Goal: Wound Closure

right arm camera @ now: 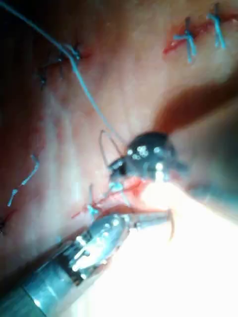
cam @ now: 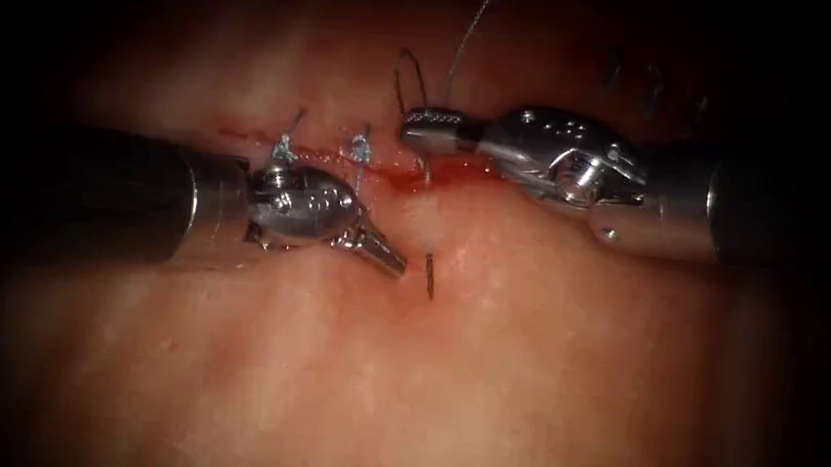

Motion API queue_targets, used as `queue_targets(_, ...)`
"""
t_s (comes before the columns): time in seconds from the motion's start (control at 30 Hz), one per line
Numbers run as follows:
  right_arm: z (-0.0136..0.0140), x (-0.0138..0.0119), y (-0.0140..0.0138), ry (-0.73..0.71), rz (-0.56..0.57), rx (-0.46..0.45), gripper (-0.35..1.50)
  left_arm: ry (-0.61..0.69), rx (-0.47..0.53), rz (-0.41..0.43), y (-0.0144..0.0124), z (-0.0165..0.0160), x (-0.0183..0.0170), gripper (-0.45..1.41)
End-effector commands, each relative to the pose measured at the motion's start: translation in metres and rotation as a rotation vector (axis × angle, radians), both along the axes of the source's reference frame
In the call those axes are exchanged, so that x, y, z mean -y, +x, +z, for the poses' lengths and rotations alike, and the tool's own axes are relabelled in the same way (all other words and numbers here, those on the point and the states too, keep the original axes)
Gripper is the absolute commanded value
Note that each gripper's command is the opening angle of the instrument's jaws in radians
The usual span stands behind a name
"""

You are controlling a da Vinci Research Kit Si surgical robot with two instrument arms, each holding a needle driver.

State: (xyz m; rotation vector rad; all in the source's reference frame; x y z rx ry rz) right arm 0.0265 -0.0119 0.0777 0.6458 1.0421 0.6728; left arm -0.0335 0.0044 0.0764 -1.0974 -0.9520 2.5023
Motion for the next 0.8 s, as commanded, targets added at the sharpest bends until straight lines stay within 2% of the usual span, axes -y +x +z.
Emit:
queue_targets(0.03, 0.0001, 0.0002, 0.0007, 0.011, -0.016, -0.002, -0.35, -0.002, 0.002, 0.000, -0.0005, 0.0006, -0.0004, -0.28)
queue_targets(0.23, -0.0001, 0.0010, 0.0008, 0.052, -0.053, -0.014, -0.35, -0.001, 0.002, 0.001, -0.0005, 0.0005, -0.0004, -0.28)
queue_targets(0.33, -0.0002, 0.0014, 0.0008, 0.060, -0.072, -0.016, -0.35, 0.001, 0.004, 0.001, -0.0004, 0.0003, -0.0005, -0.23)
queue_targets(0.43, -0.0002, 0.0010, 0.0007, 0.048, -0.045, -0.007, -0.35, -0.002, 0.009, 0.002, -0.0004, 0.0001, -0.0005, -0.15)
queue_targets(0.47, -0.0002, 0.0008, 0.0006, 0.039, -0.026, 0.004, -0.25, -0.006, 0.014, 0.003, -0.0004, 0.0000, -0.0004, -0.11)
queue_targets(0.5, -0.0001, 0.0005, 0.0005, 0.008, -0.017, 0.013, 0.14, -0.014, 0.024, 0.005, -0.0004, -0.0001, -0.0004, -0.06)
queue_targets(0.53, 0.0000, 0.0001, 0.0001, -0.016, 0.005, 0.033, 0.62, -0.029, 0.043, 0.011, -0.0004, -0.0003, -0.0004, -0.03)
queue_targets(0.57, 0.0000, -0.0004, -0.0005, -0.047, 0.019, 0.048, 0.93, -0.043, 0.070, 0.013, -0.0002, -0.0007, -0.0003, 0.02)
queue_targets(0.6, -0.0001, -0.0012, -0.0016, -0.084, 0.004, 0.042, 1.04, -0.046, 0.092, 0.009, 0.0000, -0.0012, -0.0003, 0.04)
queue_targets(0.63, -0.0003, -0.0017, -0.0027, -0.117, -0.001, 0.042, 1.04, -0.092, 0.131, 0.021, 0.0003, -0.0018, -0.0003, 0.07)
queue_targets(0.8, -0.0015, -0.0024, -0.0046, -0.155, 0.012, 0.045, 1.18, -0.193, 0.215, 0.003, 0.0009, -0.0030, -0.0003, 0.11)
